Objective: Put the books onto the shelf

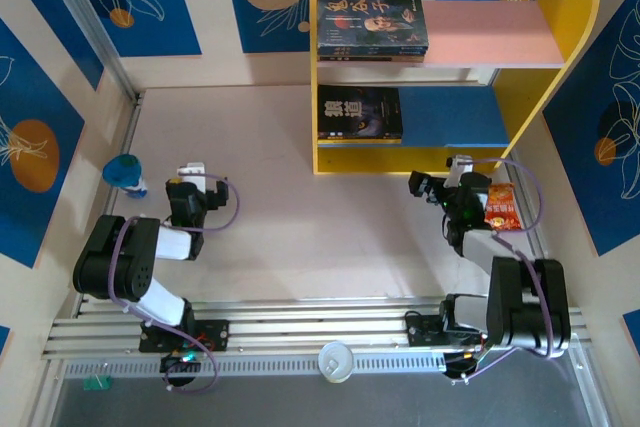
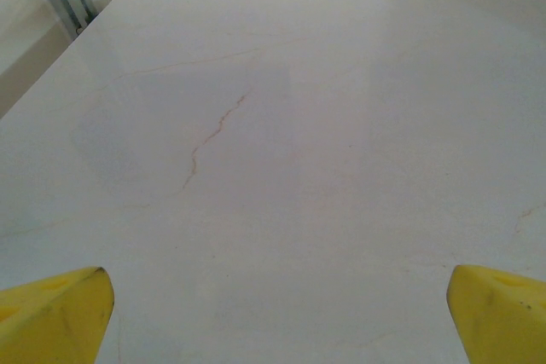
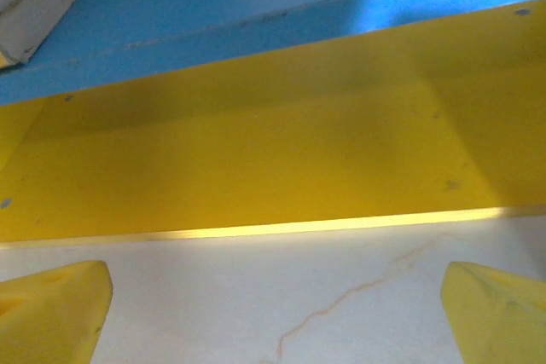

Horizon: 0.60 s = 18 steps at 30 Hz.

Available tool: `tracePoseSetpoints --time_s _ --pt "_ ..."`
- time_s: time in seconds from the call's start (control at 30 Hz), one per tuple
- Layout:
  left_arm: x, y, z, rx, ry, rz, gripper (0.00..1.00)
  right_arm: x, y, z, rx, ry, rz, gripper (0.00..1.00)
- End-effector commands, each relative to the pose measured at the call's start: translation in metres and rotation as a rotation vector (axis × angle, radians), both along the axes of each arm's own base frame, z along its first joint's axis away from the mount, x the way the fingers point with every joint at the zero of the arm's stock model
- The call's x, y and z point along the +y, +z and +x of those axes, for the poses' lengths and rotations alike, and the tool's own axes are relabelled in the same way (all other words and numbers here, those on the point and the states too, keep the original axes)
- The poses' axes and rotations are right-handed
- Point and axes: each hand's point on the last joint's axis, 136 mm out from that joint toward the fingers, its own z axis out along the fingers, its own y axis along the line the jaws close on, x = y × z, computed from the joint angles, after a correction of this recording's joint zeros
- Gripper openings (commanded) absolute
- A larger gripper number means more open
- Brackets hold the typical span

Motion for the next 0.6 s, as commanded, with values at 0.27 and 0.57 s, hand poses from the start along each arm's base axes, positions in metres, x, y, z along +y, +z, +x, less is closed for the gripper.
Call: tracePoseSetpoints --time_s 0.27,0.57 --pt "-0.005 0.011 0.008 -0.039 -0.025 0.009 1.0 0.033 -0.009 0.024 -0.095 0.193 -0.055 0.99" --pt "-0.005 0.011 0.008 -0.04 -0.027 0.01 1.0 0.032 -0.012 0.03 -0.067 0.167 -0.073 0.99"
